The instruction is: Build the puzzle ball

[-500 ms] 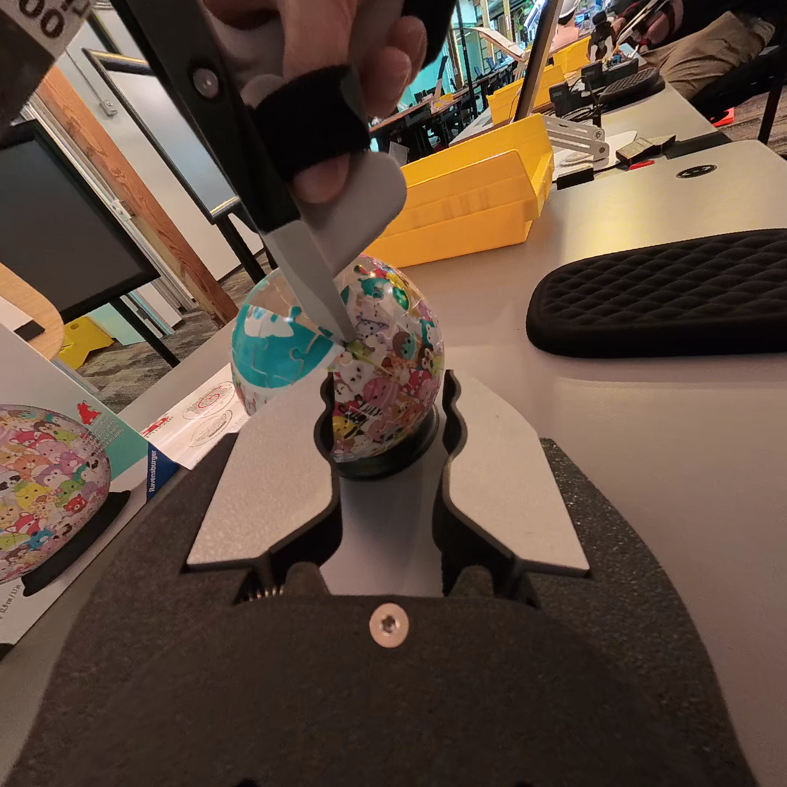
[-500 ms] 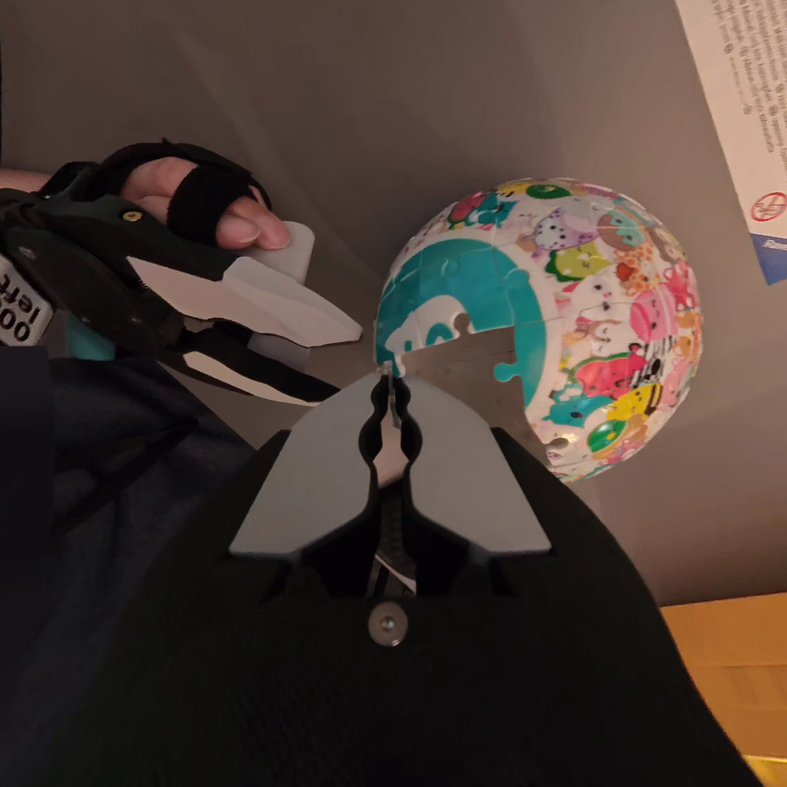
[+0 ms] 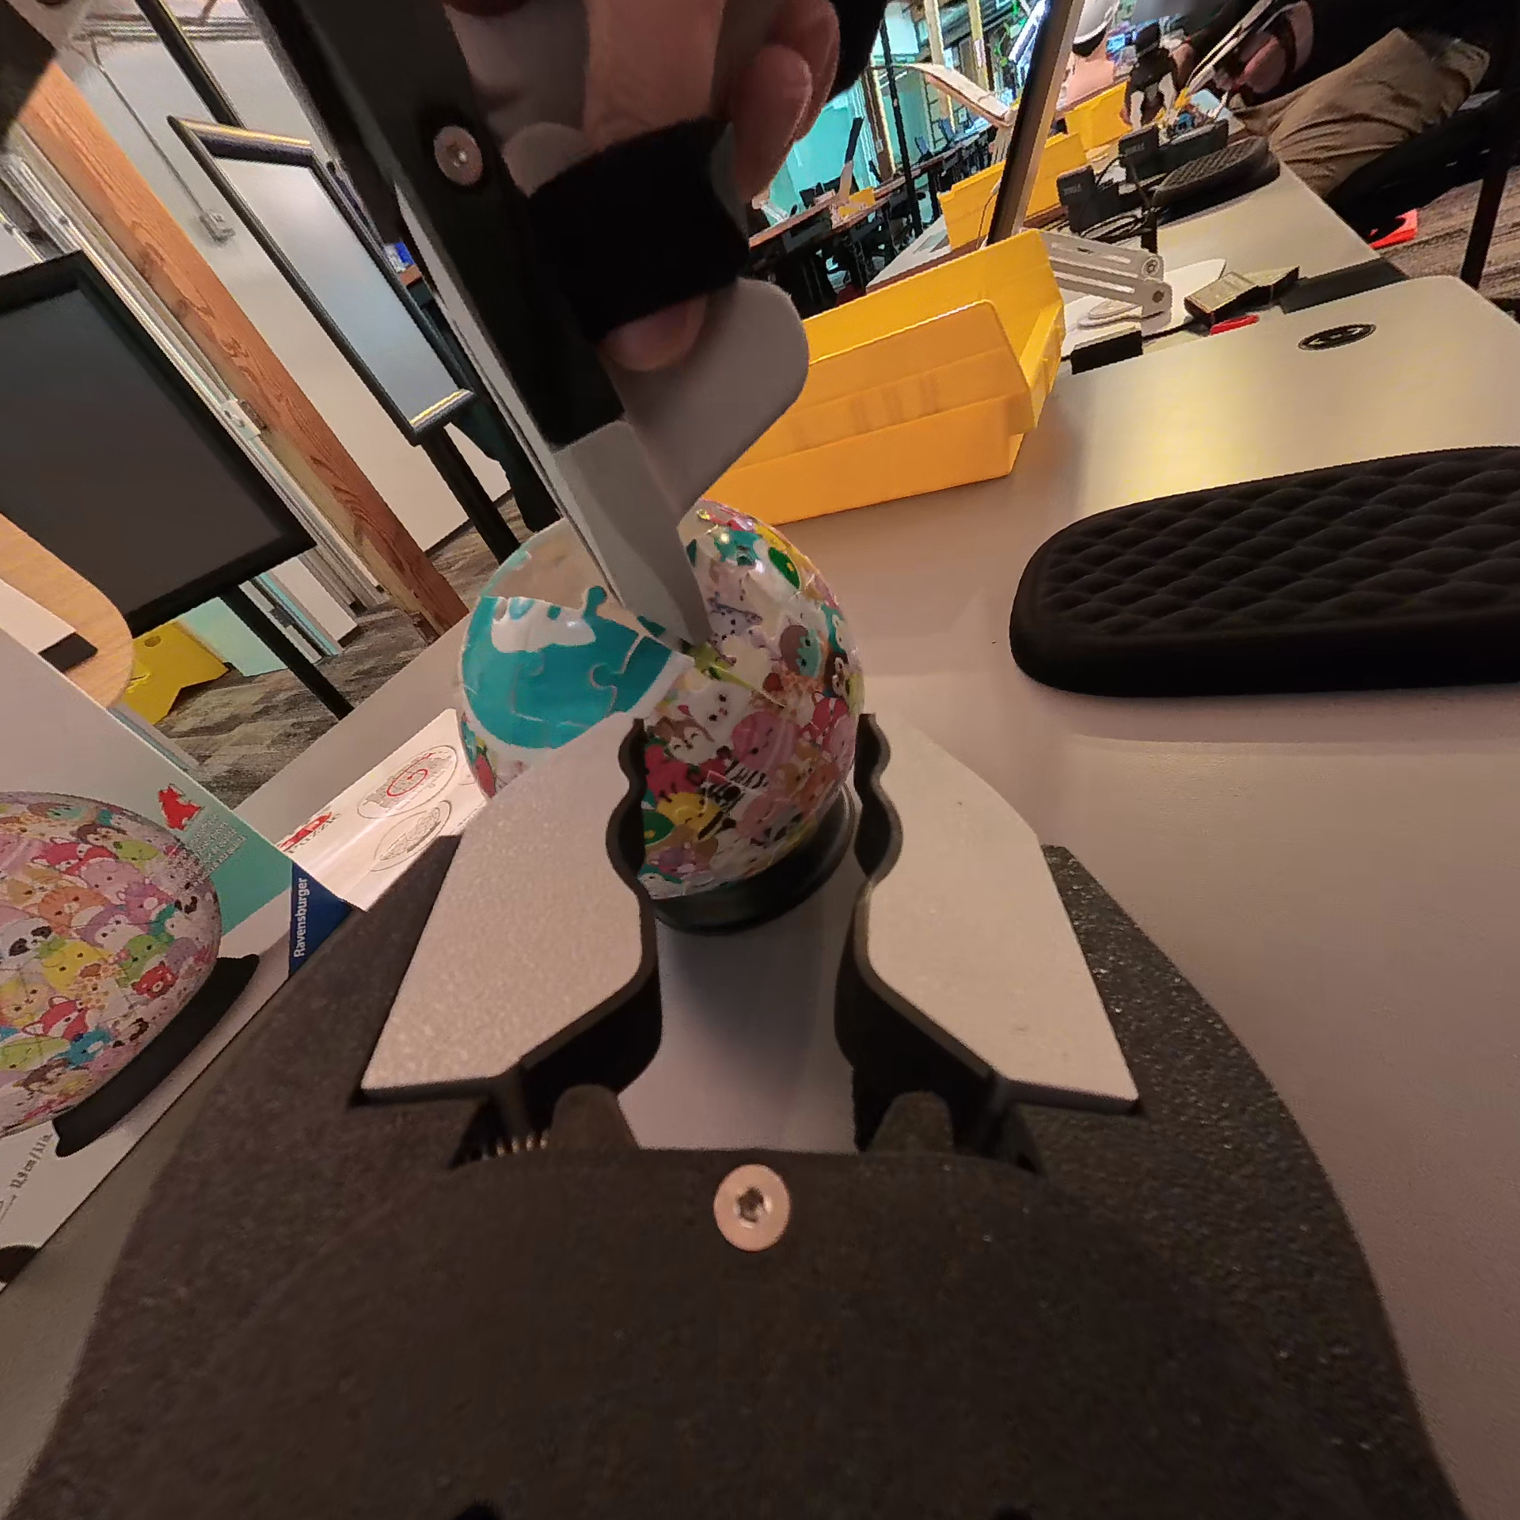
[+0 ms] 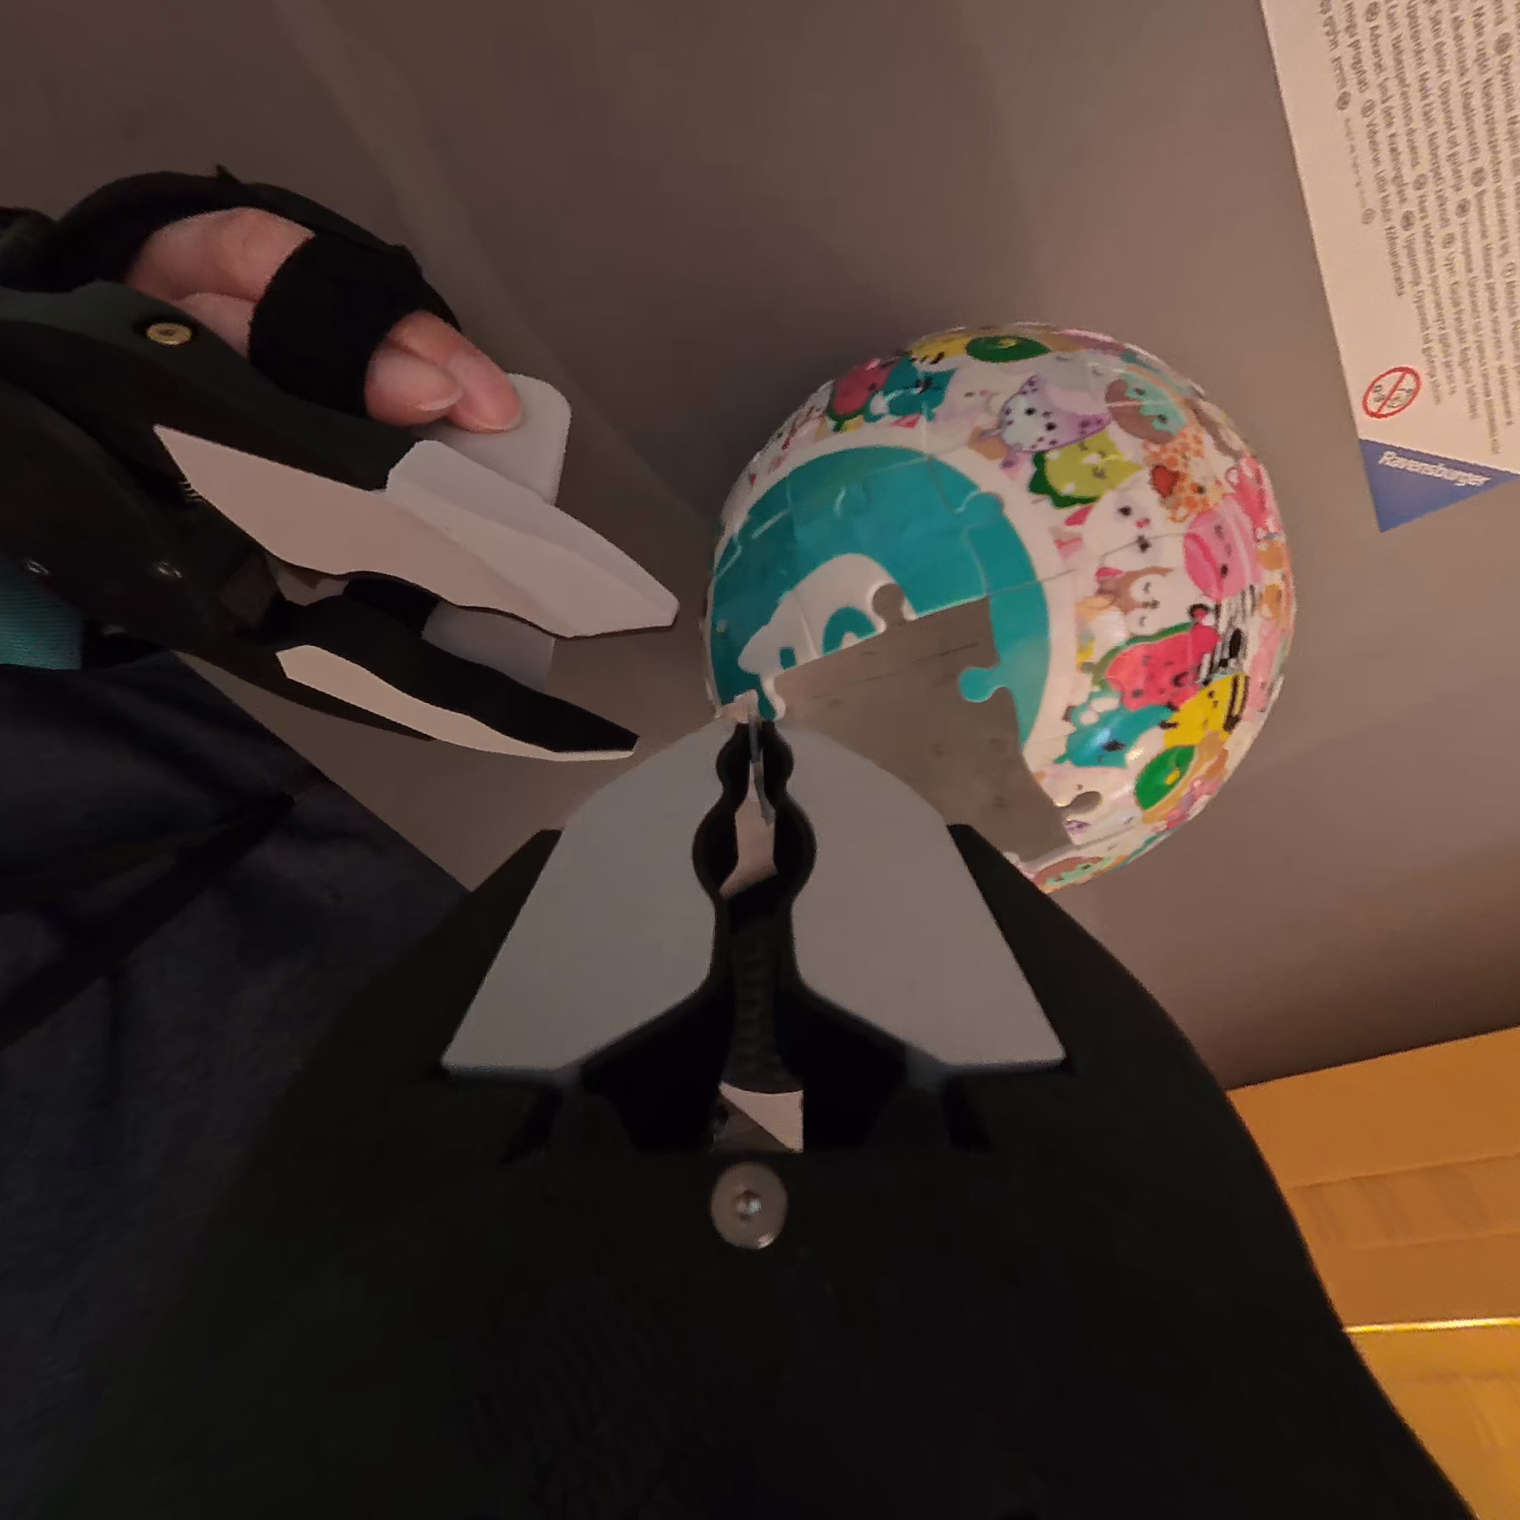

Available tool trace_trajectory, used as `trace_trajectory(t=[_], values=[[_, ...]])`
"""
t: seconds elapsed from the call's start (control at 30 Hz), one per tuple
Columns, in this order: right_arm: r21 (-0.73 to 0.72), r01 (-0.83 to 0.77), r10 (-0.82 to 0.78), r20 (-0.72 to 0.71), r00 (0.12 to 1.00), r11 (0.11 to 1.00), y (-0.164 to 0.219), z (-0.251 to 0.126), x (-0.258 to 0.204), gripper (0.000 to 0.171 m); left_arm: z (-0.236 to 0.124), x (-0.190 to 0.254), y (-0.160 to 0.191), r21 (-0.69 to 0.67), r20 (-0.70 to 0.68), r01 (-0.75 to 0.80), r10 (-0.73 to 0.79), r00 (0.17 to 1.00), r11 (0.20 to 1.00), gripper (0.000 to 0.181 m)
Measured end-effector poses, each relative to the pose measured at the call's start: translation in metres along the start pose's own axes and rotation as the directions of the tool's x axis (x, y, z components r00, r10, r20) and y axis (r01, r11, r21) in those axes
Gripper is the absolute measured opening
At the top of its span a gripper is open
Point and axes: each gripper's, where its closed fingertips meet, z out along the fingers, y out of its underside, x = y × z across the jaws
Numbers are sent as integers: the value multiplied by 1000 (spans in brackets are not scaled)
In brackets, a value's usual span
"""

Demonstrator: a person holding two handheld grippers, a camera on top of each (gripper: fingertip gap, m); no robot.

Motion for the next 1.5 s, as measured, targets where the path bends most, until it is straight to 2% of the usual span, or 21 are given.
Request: trace_trajectory(t=[0.53, 1.0, 1.5], values=[[185, -195, 189, 53, 981, 963, -12, -6, 2, 3, -1, 2, -4, 10, 5, -6, 6, 1000, 1000, 49], [330, -341, 307, 154, 939, 880, -15, -5, 4, 3, -2, 7, -10, 26, -4, -16, 16, 1000, 1000, 49], [332, -437, 400, 176, 899, 836, -13, -12, 5, 3, -2, 13, -15, 40, -12, -35, 36, 999, 999, 49]])
